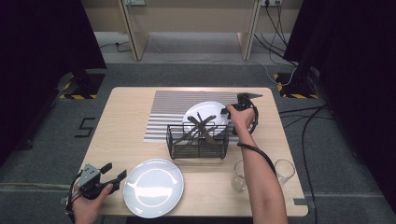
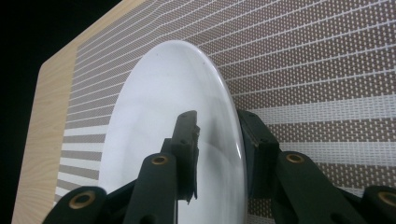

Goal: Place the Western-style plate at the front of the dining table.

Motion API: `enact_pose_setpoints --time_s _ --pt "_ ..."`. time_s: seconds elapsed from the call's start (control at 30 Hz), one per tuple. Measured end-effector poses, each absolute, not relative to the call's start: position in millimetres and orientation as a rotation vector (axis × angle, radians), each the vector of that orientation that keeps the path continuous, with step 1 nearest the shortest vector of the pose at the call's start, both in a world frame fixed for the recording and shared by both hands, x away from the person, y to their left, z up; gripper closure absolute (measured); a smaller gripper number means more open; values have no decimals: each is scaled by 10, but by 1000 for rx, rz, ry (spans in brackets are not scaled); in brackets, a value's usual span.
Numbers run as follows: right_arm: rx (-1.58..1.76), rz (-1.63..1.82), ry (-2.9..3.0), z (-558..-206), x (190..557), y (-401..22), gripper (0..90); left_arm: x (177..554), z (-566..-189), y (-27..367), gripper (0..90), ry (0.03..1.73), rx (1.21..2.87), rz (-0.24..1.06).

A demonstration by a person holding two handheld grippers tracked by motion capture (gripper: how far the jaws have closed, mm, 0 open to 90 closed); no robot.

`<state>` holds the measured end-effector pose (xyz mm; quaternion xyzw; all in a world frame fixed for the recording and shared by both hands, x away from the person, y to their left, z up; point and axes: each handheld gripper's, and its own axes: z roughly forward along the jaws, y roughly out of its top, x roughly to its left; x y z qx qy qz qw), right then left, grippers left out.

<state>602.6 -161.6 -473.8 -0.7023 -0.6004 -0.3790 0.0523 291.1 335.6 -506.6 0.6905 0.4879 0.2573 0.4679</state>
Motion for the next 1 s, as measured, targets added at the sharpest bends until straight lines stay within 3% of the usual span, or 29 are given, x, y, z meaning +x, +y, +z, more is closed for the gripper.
enact_pose_setpoints --time_s 0.47,1.0 --pt "-2192 -1068 -1891 -4824 6026 -1620 590 2909 -5066 3360 280 1196 1695 630" --pt "-2234 -1076 -1934 -4760 5993 -1728 571 2906 -5054 3369 278 1194 1689 637"
